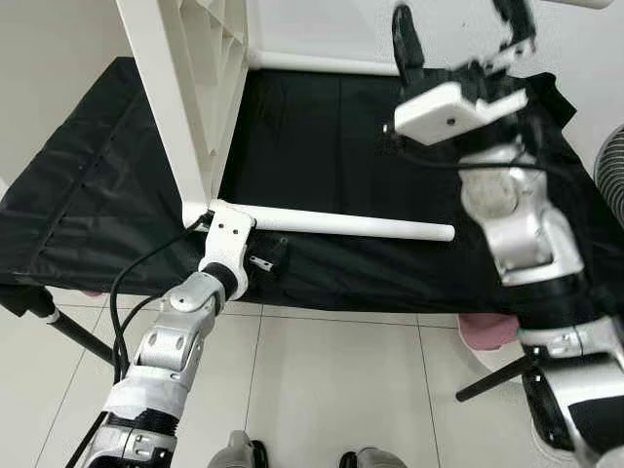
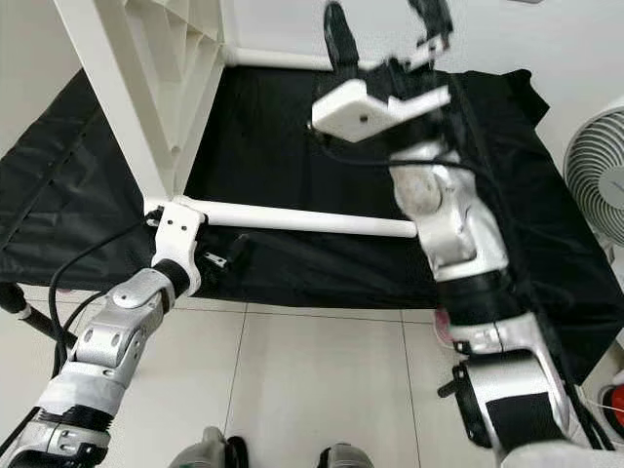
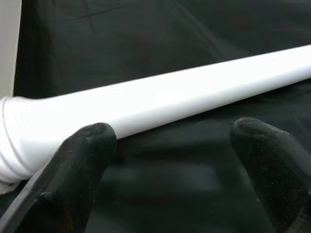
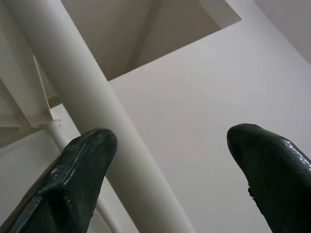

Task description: Building children table

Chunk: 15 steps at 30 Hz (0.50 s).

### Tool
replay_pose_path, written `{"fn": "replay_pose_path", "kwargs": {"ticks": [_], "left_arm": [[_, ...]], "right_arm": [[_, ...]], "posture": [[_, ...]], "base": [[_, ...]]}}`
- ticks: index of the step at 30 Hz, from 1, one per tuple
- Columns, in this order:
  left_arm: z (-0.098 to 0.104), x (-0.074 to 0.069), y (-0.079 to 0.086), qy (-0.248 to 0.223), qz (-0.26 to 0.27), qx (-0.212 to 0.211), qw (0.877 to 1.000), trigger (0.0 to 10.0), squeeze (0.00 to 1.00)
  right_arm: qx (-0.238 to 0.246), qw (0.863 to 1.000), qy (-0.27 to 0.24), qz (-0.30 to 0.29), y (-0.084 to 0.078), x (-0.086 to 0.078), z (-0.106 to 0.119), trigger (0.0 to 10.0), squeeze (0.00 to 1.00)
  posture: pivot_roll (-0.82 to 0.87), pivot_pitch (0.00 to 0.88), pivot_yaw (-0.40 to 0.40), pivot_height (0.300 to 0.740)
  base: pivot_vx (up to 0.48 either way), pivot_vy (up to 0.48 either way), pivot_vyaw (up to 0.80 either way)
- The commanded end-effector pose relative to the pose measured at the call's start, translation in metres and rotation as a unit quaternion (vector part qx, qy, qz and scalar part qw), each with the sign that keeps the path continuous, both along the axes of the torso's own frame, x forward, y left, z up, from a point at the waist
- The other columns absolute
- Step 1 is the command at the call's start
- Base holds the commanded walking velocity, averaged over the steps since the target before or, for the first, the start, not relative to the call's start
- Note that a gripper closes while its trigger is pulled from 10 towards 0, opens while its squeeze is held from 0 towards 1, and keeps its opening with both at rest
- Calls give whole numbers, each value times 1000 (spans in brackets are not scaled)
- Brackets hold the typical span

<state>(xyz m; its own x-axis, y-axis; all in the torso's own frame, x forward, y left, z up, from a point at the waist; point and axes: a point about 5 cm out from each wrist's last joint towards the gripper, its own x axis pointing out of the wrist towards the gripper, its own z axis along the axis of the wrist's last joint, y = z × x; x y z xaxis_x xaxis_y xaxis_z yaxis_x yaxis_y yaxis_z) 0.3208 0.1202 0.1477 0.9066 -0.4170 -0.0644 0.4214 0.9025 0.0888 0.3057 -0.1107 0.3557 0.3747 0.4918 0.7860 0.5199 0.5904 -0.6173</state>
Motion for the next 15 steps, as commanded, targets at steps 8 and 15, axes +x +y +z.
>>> {"fn": "replay_pose_path", "kwargs": {"ticks": [8,15], "left_arm": [[-4,0,1,6,3,7,1000,10000,0],[-3,3,1,4,3,7,1000,10000,0]], "right_arm": [[-51,998,37,19,10,4,14,10000,0],[-81,995,50,10,12,7,34,10000,0]], "posture": [[-123,108,46,740],[-129,109,48,740]], "base": [[0,0,0],[0,0,0]]}}
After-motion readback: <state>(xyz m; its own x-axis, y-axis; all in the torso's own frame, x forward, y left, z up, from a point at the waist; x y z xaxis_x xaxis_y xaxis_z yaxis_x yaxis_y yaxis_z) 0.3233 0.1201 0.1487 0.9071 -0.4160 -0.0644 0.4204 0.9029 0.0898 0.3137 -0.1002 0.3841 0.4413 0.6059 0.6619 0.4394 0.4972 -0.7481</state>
